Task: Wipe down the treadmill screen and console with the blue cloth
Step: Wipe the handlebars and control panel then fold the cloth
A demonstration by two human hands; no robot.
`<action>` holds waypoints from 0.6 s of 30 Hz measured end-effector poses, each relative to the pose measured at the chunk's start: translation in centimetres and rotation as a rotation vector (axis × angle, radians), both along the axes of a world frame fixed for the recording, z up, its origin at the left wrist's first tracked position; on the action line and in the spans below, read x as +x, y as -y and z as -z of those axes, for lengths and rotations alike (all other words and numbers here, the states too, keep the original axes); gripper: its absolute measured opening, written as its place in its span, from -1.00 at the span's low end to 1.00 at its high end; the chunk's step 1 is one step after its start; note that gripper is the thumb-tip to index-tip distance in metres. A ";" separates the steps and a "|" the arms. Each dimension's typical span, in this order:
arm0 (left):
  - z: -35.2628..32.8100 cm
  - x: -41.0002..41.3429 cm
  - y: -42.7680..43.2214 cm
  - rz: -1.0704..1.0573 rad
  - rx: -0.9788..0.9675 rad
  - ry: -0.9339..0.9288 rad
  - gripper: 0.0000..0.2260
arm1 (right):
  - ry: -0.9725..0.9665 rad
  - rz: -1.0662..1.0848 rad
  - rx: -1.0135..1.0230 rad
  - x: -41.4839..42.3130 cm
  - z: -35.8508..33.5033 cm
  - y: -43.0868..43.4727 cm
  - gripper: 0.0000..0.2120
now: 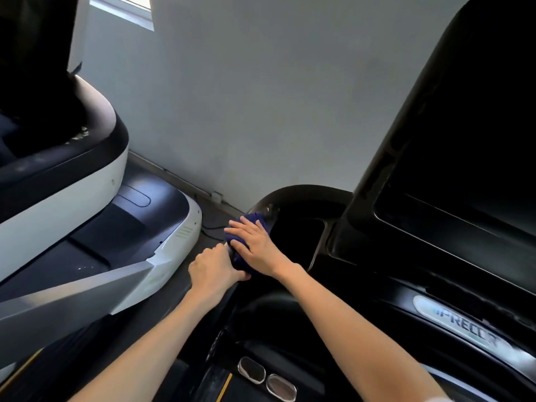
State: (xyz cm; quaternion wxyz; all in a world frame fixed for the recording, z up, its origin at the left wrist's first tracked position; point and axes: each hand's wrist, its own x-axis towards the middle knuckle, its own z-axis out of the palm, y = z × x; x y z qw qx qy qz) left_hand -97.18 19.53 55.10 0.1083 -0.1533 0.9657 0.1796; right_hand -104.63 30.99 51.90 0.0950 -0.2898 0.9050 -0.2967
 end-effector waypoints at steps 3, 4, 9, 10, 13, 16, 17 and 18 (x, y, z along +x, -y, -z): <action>-0.6 -0.5 0.1 0.006 -0.028 0.025 -0.41 | -0.137 -0.119 0.074 -3.0 1.1 -1.7 -0.66; -0.7 -0.7 0.0 0.001 -0.042 0.049 -0.38 | -0.147 -0.069 0.083 -4.7 1.0 -2.2 -0.66; -1.0 -1.3 -0.3 -0.006 -0.033 0.133 -0.37 | -0.137 0.316 0.354 -12.5 0.0 -2.3 -0.67; -1.1 -1.5 -0.5 -0.005 -0.031 0.153 -0.37 | -0.148 0.307 0.388 -12.5 -0.2 -1.7 -0.67; -1.8 -2.1 -0.8 0.016 -0.043 0.191 -0.39 | -0.208 0.019 0.347 -8.7 0.4 0.3 -0.70; -2.3 -2.3 -1.0 0.050 -0.060 0.201 -0.38 | -0.206 -0.193 0.222 -5.5 0.5 -0.1 -0.68; -2.3 -2.3 -1.0 0.047 -0.058 0.206 -0.37 | -0.220 -0.180 0.218 -6.2 0.5 -0.6 -0.62; -2.3 -2.3 -1.0 0.037 -0.056 0.213 -0.37 | -0.241 -0.125 0.224 -7.4 0.4 -1.2 -0.53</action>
